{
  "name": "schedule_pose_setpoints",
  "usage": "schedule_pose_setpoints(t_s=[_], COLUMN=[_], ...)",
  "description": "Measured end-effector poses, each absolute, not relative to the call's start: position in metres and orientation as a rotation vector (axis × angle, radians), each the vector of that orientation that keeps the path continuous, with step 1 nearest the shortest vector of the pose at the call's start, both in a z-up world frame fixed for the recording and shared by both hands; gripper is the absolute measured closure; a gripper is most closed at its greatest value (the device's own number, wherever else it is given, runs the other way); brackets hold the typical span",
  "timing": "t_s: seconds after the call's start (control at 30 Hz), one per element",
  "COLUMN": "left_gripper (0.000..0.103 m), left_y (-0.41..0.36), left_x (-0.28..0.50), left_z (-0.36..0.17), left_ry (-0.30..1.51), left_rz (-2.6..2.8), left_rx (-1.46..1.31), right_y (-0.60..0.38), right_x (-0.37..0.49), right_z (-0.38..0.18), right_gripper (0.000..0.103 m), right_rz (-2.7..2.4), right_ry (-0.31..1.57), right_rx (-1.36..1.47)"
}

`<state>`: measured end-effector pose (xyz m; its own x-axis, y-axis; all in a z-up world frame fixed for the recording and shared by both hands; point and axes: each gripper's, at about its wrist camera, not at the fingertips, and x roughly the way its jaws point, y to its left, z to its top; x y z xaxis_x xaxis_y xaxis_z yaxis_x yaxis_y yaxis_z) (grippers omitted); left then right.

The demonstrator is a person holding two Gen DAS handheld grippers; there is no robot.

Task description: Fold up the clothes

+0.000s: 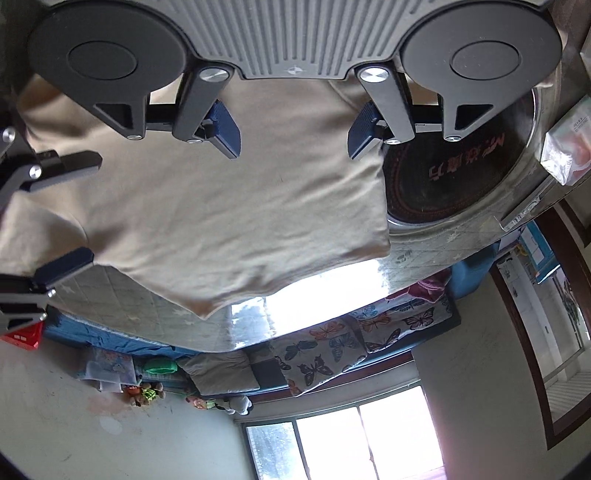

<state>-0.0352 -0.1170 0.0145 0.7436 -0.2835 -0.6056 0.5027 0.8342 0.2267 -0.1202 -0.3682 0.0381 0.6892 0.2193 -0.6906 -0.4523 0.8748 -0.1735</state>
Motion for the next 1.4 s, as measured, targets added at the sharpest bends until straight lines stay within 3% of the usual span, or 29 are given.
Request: schedule_pose_setpoints(t_s=[0.93, 1.4], left_gripper=[0.027, 0.024], left_y=[-0.110, -0.107], left_x=[-0.044, -0.080], left_z=[0.019, 0.008], left_ry=[0.607, 0.557], left_rz=[-0.354, -0.421], left_rx=[0.344, 0.456], right_y=[-0.359, -0.334], right_x=[-0.149, -0.141], right_z=[0.037, 0.028], right_gripper=[0.019, 0.018], right_rz=[0.400, 0.466], right_ry=[0.716, 0.693], right_rx=[-0.393, -0.409])
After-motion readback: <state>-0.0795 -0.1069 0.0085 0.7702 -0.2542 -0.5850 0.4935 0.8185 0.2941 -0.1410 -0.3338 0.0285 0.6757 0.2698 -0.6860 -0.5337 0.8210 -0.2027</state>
